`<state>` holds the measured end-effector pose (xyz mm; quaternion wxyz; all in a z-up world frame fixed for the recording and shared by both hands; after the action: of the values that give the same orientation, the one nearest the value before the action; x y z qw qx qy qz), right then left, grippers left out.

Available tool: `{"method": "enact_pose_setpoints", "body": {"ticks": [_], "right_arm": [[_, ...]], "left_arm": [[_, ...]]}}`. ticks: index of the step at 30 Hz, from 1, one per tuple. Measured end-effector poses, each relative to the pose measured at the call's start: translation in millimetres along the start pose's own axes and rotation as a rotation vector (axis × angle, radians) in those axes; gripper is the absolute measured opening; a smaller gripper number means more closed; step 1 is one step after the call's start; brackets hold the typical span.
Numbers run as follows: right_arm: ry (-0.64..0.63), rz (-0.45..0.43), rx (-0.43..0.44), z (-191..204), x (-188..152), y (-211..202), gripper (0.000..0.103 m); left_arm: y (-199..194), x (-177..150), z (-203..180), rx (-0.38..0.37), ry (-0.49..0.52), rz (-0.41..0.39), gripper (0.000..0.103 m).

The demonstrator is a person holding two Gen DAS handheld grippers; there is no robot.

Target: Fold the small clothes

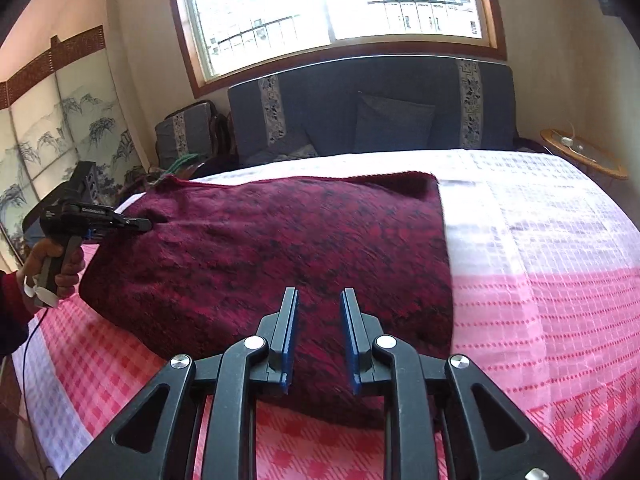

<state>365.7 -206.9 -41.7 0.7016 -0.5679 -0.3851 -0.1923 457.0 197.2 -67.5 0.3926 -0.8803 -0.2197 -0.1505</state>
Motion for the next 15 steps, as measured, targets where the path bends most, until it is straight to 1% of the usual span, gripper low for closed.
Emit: {"method": "enact_pose_setpoints", "body": {"ticks": [1,4,5,7,8,10,12,13,14,15], "right_arm": [[-0.026,0.01,0.017,14.2,15.2,9.3,0.016],[-0.053,0.101,0.07,46.3,59.5,59.1,0.009],[-0.063,0.12,0.07,53.7,71.5,76.0,0.009],[-0.043,0.19,0.108,64.7,89.2,109.5,0.006],[-0.041,0.216,0.111,69.1,95.4,123.9,0.006],[-0.059,0.276,0.101,79.4,100.0,152.2,0.006],[-0.065,0.373,0.06,83.6,92.7,182.0,0.005],[-0.052,0.421,0.074,85.1,85.9,195.0,0.004],[-0.052,0.437,0.07,86.4,80.9,203.5,0.002],[-0.054,0.425,0.064,87.5,79.3,205.5,0.001]], "left_arm": [[-1.0,-0.3,-2.1,0.005,-0.01,-0.006,0.023],[-9.0,-0.8,-8.2,-0.004,-0.035,-0.031,0.023],[-11.8,-1.1,-11.5,-0.003,-0.036,-0.036,0.022],[-16.0,-2.0,-19.7,-0.003,-0.038,-0.039,0.022],[-17.6,-2.4,-23.7,-0.004,-0.038,-0.038,0.022],[-20.6,-2.7,-30.3,-0.017,-0.056,-0.037,0.022],[-23.1,-2.9,-36.2,-0.032,-0.065,-0.03,0.021],[-22.6,-2.5,-40.3,-0.044,-0.071,-0.025,0.021],[-21.7,-2.2,-44.6,-0.063,-0.08,-0.02,0.021],[-21.0,-1.4,-49.1,-0.075,-0.086,-0.017,0.021]]}}
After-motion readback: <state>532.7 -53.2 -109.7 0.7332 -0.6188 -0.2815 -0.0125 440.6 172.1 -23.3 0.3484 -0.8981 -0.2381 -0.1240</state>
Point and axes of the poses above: each gripper's, at about its wrist camera, not at the fingertips, and y roughly the way its jaws point, z to its left, x to its top, the point moved 3 cm from there along y, roughly the way its jaws point, and after that the axes turned 8 degrees about -x, right-handed, at the moved point
